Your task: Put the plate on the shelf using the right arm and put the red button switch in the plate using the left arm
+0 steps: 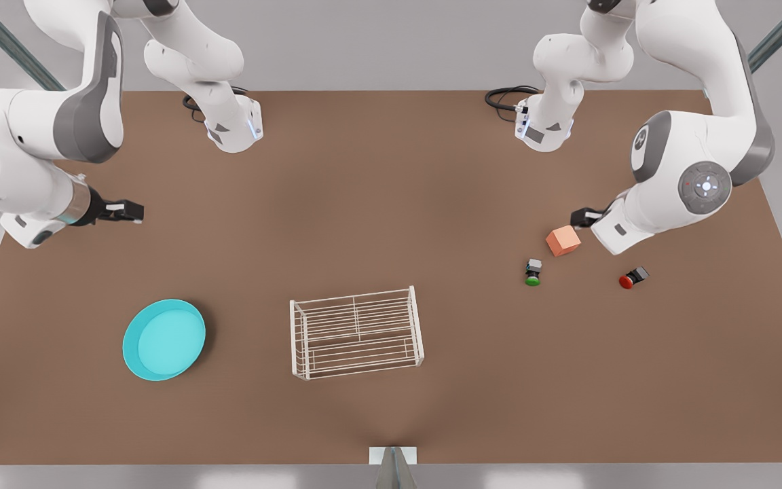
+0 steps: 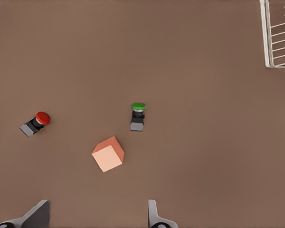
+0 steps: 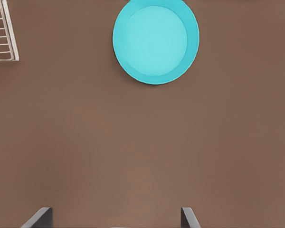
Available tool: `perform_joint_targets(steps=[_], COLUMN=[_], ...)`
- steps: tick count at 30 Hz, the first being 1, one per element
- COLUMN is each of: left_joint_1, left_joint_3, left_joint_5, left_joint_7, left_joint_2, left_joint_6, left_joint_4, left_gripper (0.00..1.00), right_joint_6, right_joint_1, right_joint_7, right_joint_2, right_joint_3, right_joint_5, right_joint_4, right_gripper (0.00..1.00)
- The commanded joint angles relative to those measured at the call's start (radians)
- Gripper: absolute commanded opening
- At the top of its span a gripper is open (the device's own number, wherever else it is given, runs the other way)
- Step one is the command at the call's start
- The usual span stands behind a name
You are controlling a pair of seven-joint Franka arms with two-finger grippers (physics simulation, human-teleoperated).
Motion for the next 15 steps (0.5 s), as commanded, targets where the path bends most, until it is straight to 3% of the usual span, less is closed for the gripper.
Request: perform_joint_targets(steps=[1,3,5,8,12,15], left_joint_1=[0.000,0.001,0.000,0.000,-0.010,-0.010], left_joint_3=[0.001,-0.001,0.001,0.001,0.007,0.008], left_joint_5=[-0.001,-0.001,-0.001,-0.001,0.001,-0.001], left_joint_7=[0.045,0.045,0.045,0.045,0.045,0.044], left_joint_2=[-0.001,0.007,0.008,0.016,0.022,0.022], left_joint_6=[0.055,0.058,0.060,0.061,0.061,0.057], left_joint_4=[0.000,0.000,0.000,0.005,0.005,0.005], left_gripper=[1.00,1.00,1.00,1.00,1.00,1.00], right_joint_6=[0.064,0.061,0.107,0.346,0.403,0.564], right_joint_1=[0.000,-0.043,-0.181,-0.288,-0.337,-0.354], right_joint_7=[-0.028,-0.067,-0.180,-0.446,-0.648,-0.874], right_joint_2=[0.001,0.042,0.228,0.418,0.538,0.591], right_joint_3=[0.000,0.000,0.001,0.001,0.001,0.001], right_joint_5=[-0.009,0.000,0.059,0.091,0.164,0.168], right_joint_4=[0.001,0.021,0.107,0.117,0.120,0.118], right_gripper=[1.00,1.00,1.00,1.00,1.00,1.00])
